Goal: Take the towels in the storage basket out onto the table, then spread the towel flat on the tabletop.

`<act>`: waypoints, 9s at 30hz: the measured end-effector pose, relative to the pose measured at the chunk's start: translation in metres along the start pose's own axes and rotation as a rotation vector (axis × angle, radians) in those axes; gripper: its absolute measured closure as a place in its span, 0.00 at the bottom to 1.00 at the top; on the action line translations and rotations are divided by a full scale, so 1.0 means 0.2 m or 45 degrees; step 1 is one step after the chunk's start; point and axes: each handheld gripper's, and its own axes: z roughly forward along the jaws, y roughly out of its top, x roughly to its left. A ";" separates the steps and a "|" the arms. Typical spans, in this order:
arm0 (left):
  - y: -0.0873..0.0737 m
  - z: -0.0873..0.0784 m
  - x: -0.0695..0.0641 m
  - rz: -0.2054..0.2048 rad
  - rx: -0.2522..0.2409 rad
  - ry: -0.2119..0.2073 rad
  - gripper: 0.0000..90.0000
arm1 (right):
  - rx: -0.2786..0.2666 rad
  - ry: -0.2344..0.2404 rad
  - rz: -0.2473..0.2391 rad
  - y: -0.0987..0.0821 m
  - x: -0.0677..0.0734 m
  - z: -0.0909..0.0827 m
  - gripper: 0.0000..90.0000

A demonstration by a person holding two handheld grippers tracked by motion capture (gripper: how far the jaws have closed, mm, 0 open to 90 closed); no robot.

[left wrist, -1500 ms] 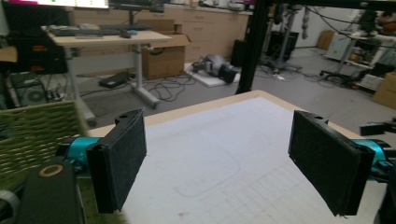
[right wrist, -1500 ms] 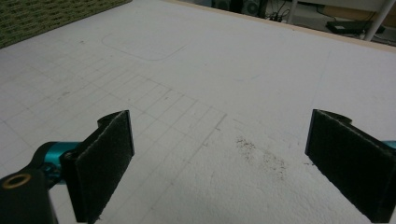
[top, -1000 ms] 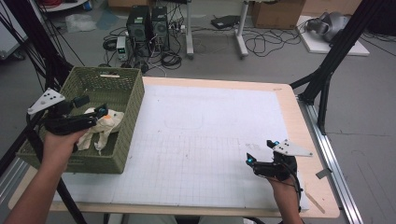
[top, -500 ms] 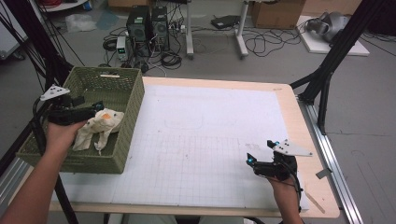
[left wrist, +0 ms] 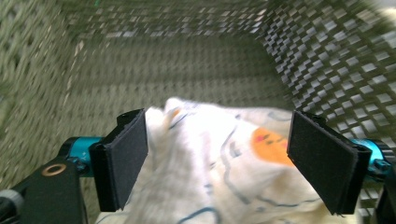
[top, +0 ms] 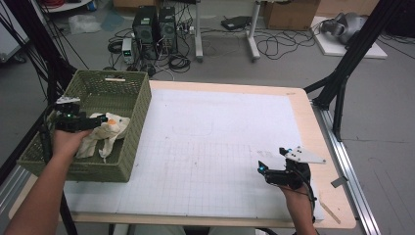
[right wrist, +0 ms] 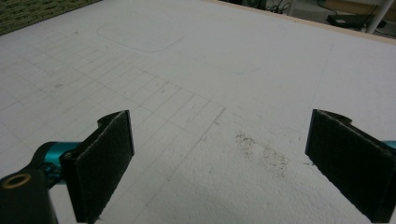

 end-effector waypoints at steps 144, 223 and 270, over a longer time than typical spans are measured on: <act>-0.15 0.18 -1.32 0.381 -0.196 -0.706 0.25 | 0.025 0.002 0.012 0.02 0.00 0.02 0.08; -0.44 0.09 -1.00 0.302 -0.188 -0.698 0.37 | 0.433 0.132 -0.192 0.14 0.19 0.54 0.95; -0.21 0.24 -1.25 0.445 -0.137 -0.685 0.97 | 0.407 0.090 -0.138 0.02 0.05 0.34 0.83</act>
